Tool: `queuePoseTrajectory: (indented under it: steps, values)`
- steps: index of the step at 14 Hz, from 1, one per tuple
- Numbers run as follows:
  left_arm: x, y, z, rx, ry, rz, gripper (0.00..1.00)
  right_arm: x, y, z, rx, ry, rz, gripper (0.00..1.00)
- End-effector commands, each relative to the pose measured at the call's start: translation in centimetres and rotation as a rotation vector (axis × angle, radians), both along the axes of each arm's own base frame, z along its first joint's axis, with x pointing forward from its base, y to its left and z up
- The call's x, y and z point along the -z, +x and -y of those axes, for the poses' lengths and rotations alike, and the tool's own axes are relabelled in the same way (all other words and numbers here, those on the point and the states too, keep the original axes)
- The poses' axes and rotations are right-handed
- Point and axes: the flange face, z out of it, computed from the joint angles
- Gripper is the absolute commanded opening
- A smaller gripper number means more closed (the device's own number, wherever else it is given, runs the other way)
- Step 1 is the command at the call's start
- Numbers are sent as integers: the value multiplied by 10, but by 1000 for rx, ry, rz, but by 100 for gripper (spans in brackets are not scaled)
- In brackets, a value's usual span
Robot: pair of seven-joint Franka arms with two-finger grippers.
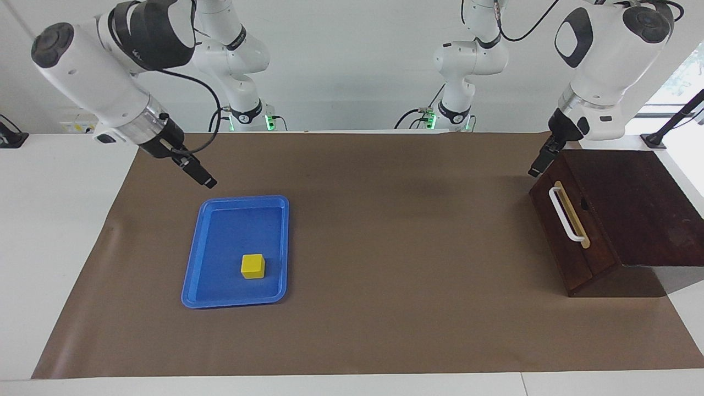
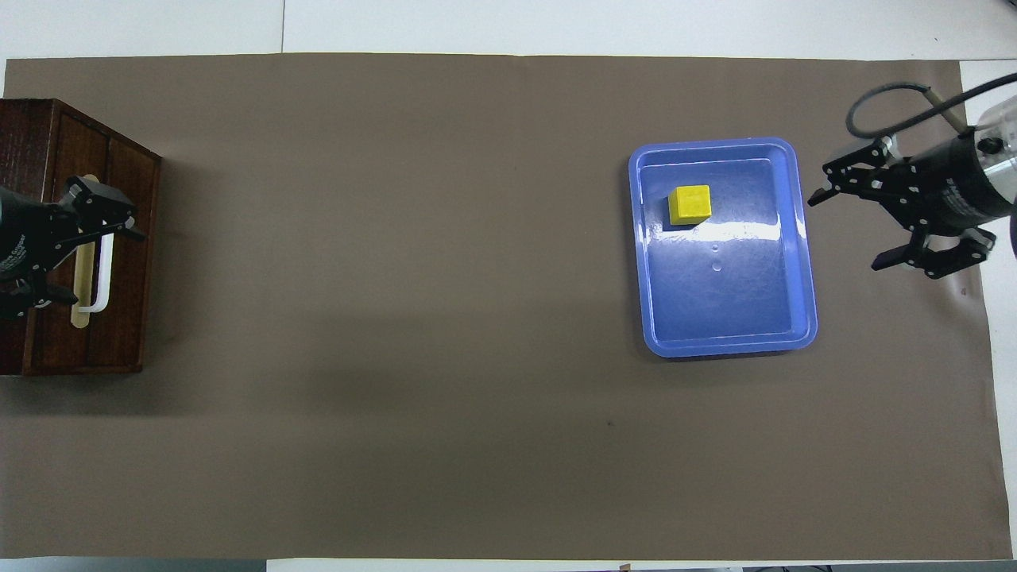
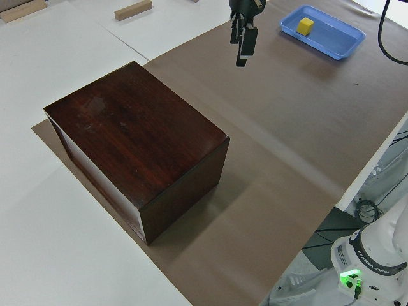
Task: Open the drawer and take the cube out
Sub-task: 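Withdraw the right gripper while the left gripper pushes the drawer shut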
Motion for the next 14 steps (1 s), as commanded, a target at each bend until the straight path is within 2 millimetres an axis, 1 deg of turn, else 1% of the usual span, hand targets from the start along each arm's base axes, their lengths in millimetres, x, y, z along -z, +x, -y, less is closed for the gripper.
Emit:
queuePoseTrajectory:
  steps: [1,2,3,4,6,7,9,10,11,14]
  values:
    - [0,-11,-4,245,-50,-54,100,-25,-34,-2,-389,-42,26,100]
    - [3,-10,-6,314,-56,-62,100,-25,-34,0,-487,-37,35,100]
    - [2,-10,-4,366,-58,-64,100,-24,-35,3,-511,-60,29,100]
    - [-6,-11,5,416,-56,-66,100,-22,-35,6,-536,-85,21,100]
    - [-9,-7,5,476,-69,-81,100,-23,-31,10,-623,-111,46,100]
    - [-10,-9,4,509,-75,-95,100,-25,-27,11,-641,-121,78,100]
    - [-21,-6,-4,550,-82,-90,100,-26,-23,15,-699,-147,97,100]
    - [-25,-6,4,568,-84,-98,100,-27,-21,16,-737,-166,106,100]
    - [-24,-8,6,578,-79,-96,100,-27,-21,16,-745,-165,105,100]
    - [-2,-13,6,611,-78,-114,100,-25,-26,15,-747,-139,83,100]
